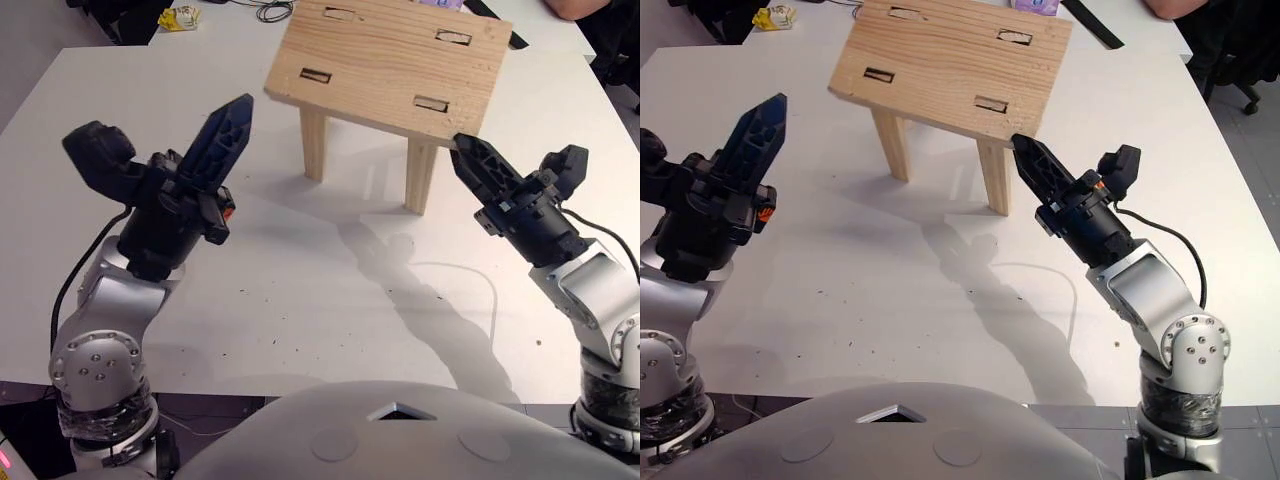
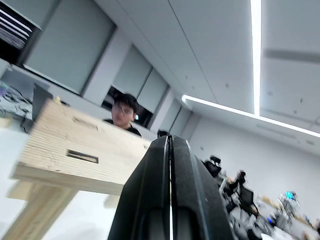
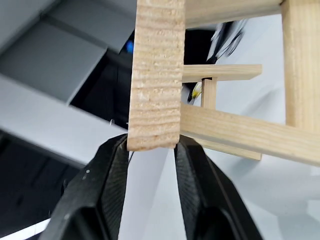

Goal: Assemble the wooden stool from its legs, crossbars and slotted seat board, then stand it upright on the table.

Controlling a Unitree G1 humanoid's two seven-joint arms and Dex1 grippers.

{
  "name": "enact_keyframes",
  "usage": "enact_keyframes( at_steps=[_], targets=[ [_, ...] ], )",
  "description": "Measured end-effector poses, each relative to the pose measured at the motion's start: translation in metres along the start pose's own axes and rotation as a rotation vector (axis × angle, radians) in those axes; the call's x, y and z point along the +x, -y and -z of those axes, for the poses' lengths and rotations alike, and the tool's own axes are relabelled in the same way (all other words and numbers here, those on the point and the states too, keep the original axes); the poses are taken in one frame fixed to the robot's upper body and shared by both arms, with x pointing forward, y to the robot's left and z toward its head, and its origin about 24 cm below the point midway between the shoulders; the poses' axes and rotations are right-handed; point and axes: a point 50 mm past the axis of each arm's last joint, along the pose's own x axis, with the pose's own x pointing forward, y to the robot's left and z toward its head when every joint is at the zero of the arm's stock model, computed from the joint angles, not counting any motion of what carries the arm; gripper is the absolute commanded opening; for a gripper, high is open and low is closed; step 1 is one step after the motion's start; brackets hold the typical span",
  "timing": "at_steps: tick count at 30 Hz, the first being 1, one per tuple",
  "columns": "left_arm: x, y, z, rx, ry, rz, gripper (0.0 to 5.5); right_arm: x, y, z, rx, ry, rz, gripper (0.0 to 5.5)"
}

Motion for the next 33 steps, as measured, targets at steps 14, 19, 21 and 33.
enact_keyframes(
  at_steps=[14,19,21,33],
  targets=[
    [0.007,-0.003,0.021,-0.083,0.160,-0.125,0.00,0.029,-0.014,-0.002,0.284,0.182,0.250,1.32],
    [0.009,-0.009,0.030,-0.086,0.159,-0.154,0.00,0.038,-0.007,-0.007,0.236,0.162,0.247,2.05],
    [0.010,-0.008,0.034,-0.101,0.168,-0.153,0.00,0.042,-0.002,-0.008,0.192,0.150,0.237,2.38],
    [0.027,-0.018,0.054,-0.114,0.208,-0.195,0.00,0.053,0.017,-0.008,0.094,0.163,0.223,4.27]
  ],
)
